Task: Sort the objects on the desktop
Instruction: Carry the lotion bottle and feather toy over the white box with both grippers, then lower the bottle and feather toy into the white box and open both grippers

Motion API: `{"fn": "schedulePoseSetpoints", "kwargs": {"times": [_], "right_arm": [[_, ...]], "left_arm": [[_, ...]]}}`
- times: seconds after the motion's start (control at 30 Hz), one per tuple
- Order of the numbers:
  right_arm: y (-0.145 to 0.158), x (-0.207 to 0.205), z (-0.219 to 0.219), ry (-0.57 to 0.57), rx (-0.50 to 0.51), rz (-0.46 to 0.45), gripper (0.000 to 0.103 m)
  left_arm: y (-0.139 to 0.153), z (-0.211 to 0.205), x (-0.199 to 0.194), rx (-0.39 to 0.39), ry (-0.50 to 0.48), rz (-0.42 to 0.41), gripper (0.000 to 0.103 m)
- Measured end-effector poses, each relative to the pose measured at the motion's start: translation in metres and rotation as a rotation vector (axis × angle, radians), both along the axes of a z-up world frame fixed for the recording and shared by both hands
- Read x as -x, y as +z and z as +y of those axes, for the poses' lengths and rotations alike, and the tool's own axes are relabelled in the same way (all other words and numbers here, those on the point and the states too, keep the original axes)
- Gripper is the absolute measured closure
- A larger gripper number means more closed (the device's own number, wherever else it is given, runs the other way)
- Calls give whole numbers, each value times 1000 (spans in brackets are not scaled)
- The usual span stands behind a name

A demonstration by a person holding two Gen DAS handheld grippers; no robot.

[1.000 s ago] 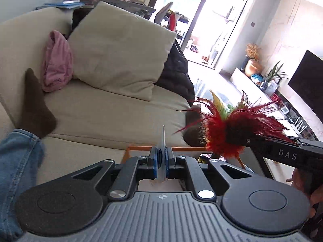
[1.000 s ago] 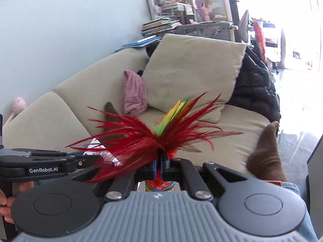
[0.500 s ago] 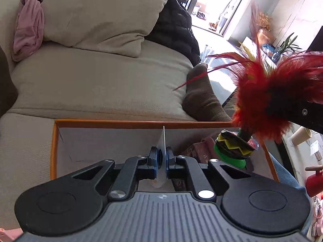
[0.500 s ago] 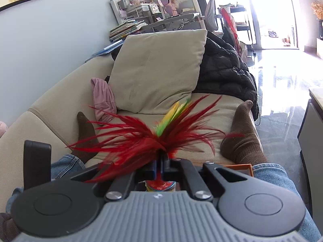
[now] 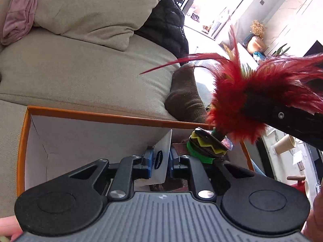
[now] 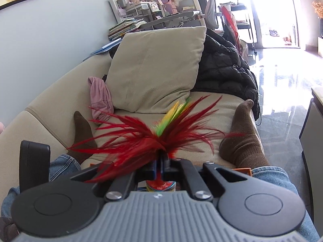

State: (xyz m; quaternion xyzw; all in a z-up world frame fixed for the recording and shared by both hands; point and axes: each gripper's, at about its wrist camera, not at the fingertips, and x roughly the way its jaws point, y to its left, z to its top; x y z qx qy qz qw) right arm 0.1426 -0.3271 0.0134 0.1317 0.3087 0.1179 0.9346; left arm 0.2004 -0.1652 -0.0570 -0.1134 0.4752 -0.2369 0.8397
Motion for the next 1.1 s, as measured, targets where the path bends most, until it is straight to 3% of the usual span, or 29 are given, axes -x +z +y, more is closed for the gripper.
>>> {"fn": "schedulePoseSetpoints", "kwargs": {"times": [0.07, 0.1, 0.23, 0.33, 0.47, 0.63, 0.87, 1.03, 1.1], "right_arm": [[2, 1, 2, -3, 13, -5, 100], [3, 1, 2, -2, 16, -8, 100], [9, 2, 5, -4, 21, -21, 100], [15, 4, 9, 11, 13, -38, 100], [19, 4, 25, 69, 10, -41, 100], [4, -5, 57, 173, 23, 18, 99], [-39, -30, 108, 301, 78, 150, 99], [-61, -46, 128, 326, 67, 163, 97], [-68, -50, 132, 335, 72, 179, 91]], "left_arm": [[-1, 3, -1, 42, -8, 25, 81], [-1, 5, -2, 63, -13, 34, 73], [5, 11, 1, 63, -15, 18, 65], [20, 23, 9, 64, -25, -17, 65], [47, 52, 26, -5, -4, -113, 65], [67, 104, 44, -61, 120, -177, 65], [59, 145, 47, -76, 218, -129, 65], [47, 153, 48, -72, 208, -93, 65], [43, 152, 48, -69, 199, -84, 65]]}}
